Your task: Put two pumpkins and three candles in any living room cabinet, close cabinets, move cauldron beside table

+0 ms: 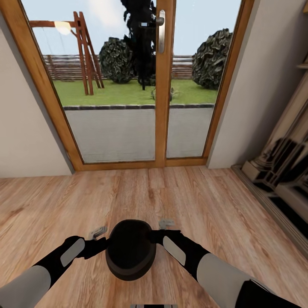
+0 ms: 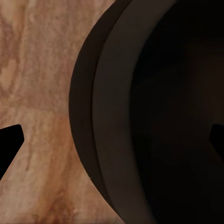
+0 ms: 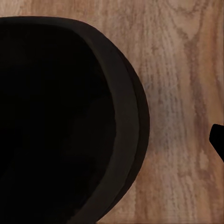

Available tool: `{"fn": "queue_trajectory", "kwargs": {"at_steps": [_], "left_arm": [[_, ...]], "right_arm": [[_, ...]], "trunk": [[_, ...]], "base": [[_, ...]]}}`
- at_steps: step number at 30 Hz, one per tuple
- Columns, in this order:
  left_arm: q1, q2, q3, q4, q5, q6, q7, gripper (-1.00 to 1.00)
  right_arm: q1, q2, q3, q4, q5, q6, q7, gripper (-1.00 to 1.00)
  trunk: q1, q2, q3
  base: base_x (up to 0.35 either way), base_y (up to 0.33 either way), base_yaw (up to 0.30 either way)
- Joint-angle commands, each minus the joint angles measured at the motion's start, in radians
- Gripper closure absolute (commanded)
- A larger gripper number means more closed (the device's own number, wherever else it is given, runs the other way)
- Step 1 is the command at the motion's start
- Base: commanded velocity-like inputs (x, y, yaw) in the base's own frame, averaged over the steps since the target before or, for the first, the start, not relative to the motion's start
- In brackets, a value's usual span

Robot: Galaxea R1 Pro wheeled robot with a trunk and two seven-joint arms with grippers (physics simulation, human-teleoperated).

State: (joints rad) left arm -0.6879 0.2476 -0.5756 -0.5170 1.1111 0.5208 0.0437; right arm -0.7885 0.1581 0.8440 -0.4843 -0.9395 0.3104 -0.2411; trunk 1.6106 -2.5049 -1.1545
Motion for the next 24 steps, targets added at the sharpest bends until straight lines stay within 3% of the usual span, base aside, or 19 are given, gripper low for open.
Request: {"fn": "queue_trajectory", "kwargs": {"at_steps": [1,5,12,24], "left_arm": [[-0.001,0.001,-0.007,-0.002,0.008,0.001,0.005,-1.00],[-0.001,0.000,-0.009,-0.001,0.007,0.001,0.005,-1.00],[-0.001,-0.001,-0.010,-0.002,0.007,0.001,0.005,-1.00],[-0.001,0.000,-0.008,-0.010,0.009,0.002,0.004,-1.00]], "right_arm": [[-0.001,0.000,0.006,0.002,-0.008,0.000,-0.009,-1.00],[-0.001,0.000,0.006,0.067,-0.006,-0.021,-0.008,-1.00],[-0.001,0.000,0.007,0.086,-0.005,-0.035,-0.007,-1.00],[-0.001,0.000,0.006,0.092,-0.005,-0.079,-0.009,-1.00]], "trunk": [[0.000,-0.001,-0.005],[0.002,-0.002,-0.020],[0.005,-0.003,-0.047],[0.005,-0.003,-0.047]], "base": [[0.000,0.000,0.000],[0.000,0.000,0.000],[0.000,0.000,0.000],[0.000,0.000,0.000]]}}
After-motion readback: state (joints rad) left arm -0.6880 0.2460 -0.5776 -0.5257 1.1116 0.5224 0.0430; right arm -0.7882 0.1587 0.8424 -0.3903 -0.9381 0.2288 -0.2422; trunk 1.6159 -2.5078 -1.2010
